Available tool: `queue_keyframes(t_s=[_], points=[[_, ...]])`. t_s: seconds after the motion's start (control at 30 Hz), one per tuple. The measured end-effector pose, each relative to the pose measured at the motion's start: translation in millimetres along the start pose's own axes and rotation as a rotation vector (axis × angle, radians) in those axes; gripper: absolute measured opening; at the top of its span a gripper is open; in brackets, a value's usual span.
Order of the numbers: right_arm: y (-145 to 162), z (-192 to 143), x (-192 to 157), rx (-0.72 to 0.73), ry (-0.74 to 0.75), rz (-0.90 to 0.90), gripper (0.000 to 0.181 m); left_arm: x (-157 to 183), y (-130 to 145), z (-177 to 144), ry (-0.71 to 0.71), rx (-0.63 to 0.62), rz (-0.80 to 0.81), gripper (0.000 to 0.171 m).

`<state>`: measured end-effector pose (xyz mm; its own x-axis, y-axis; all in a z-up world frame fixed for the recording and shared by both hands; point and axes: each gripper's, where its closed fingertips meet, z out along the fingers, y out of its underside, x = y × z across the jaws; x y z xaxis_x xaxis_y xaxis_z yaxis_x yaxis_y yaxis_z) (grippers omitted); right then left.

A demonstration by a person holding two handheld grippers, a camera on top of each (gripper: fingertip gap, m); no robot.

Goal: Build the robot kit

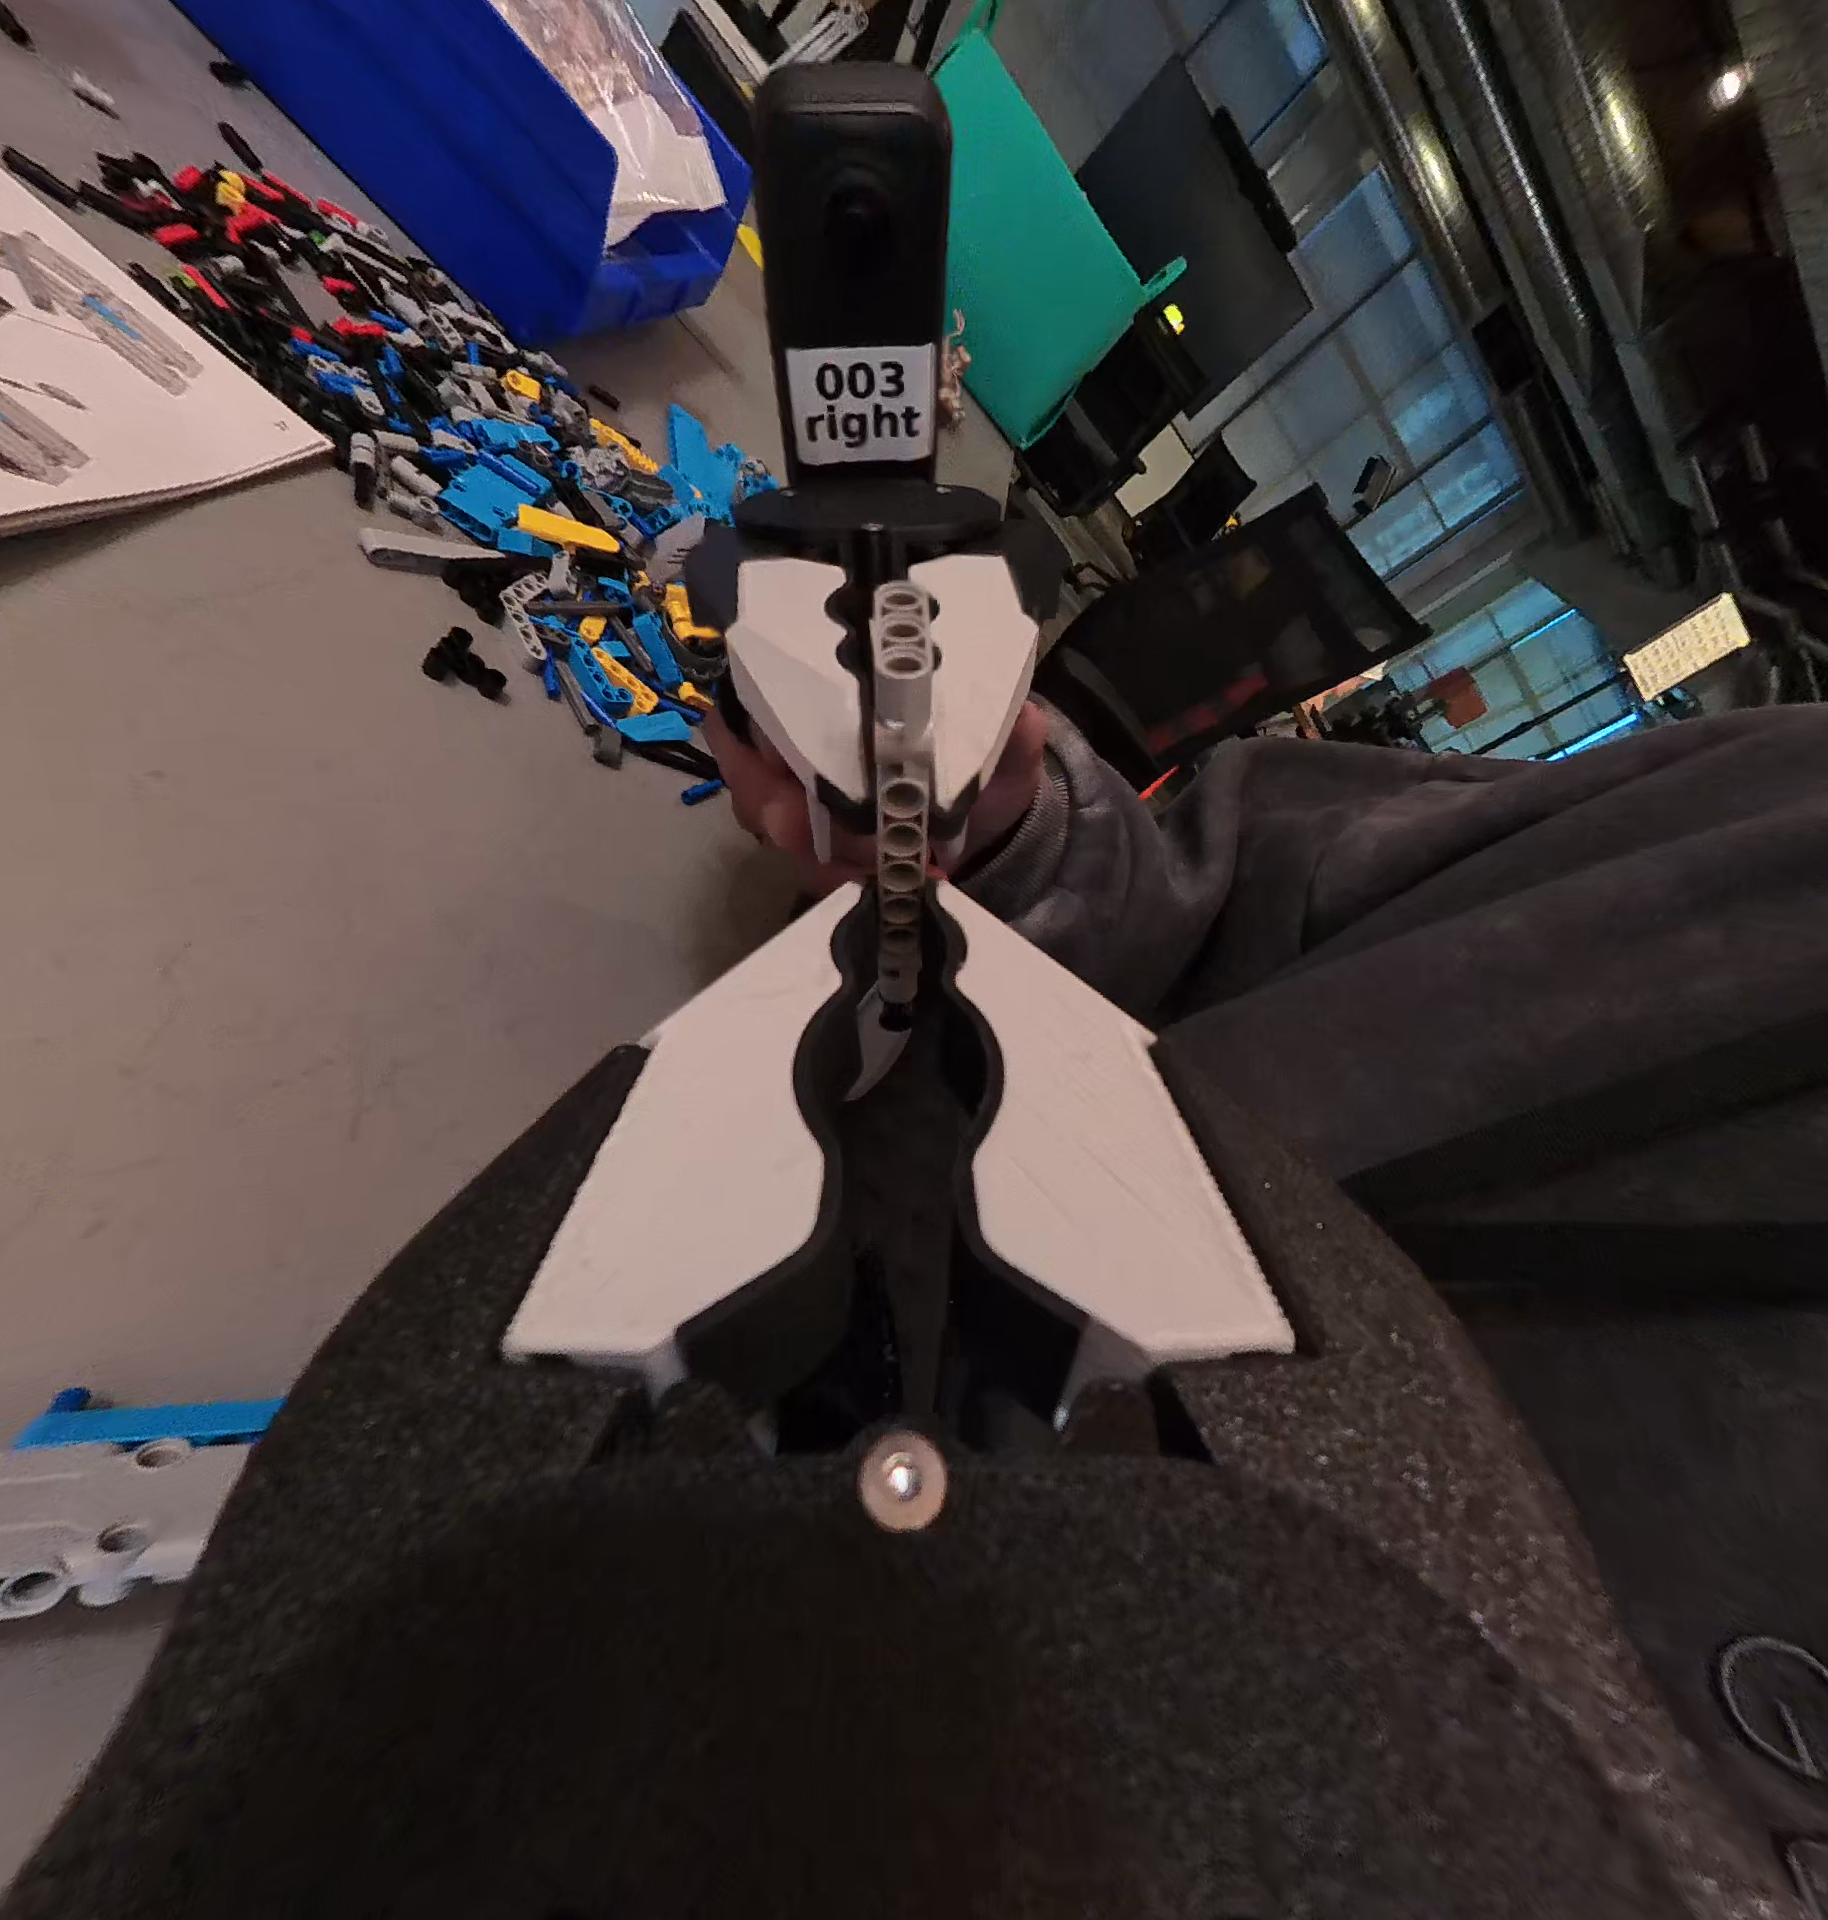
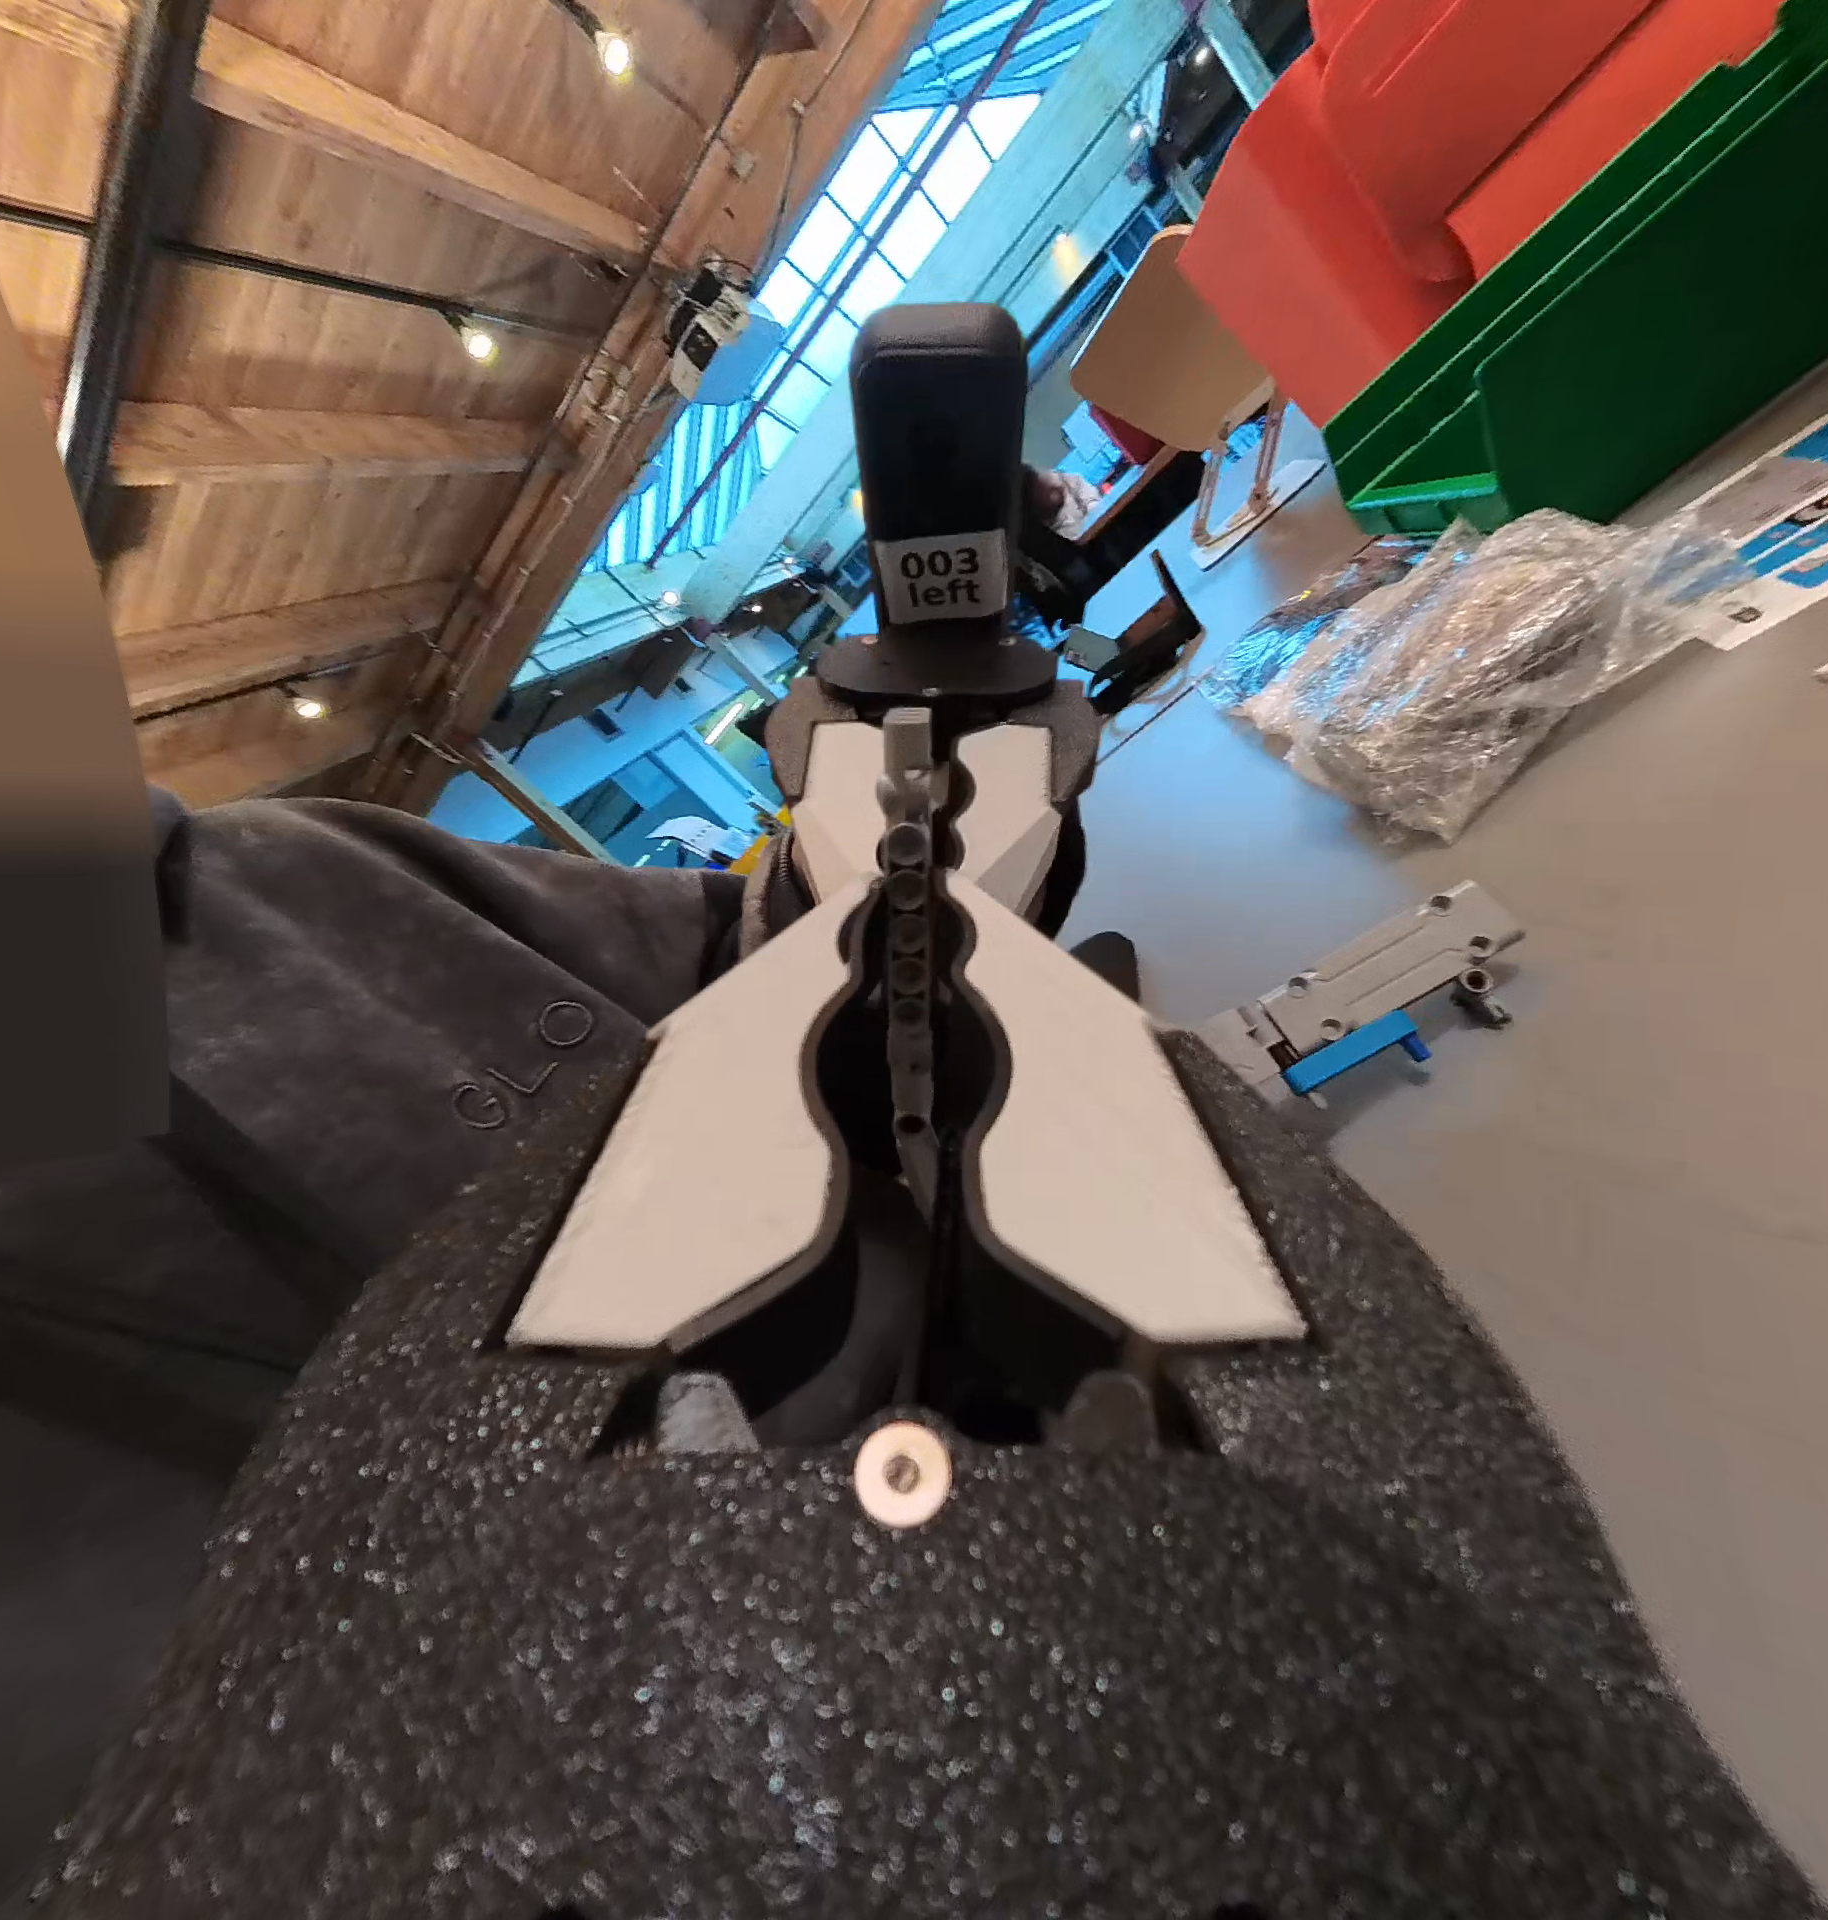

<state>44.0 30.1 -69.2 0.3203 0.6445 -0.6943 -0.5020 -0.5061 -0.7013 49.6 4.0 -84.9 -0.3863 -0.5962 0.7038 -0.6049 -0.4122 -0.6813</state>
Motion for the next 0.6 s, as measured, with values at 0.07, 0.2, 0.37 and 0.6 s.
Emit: queue_keyframes(t_s=[0.07,0.2,0.37,0.6], points=[[-1.7,0.0,-3.9,0.016,-0.032,0.009,0.006,3.9,-1.3,0.5,0.026,0.007,-0.012,0.005],[-1.0,2.9,-5.6,0.033,-0.08,0.058,0.007,5.7,0.1,-0.5,0.046,0.002,-0.034,0.005],[7.2,7.6,-0.1,-0.008,-0.077,0.084,0.014,2.8,12.6,3.6,0.031,-0.066,-0.043,0.005],[2.1,3.7,2.3,0.02,-0.052,0.066,0.01,-1.1,20.1,3.3,0.025,-0.105,-0.06,0.005]])
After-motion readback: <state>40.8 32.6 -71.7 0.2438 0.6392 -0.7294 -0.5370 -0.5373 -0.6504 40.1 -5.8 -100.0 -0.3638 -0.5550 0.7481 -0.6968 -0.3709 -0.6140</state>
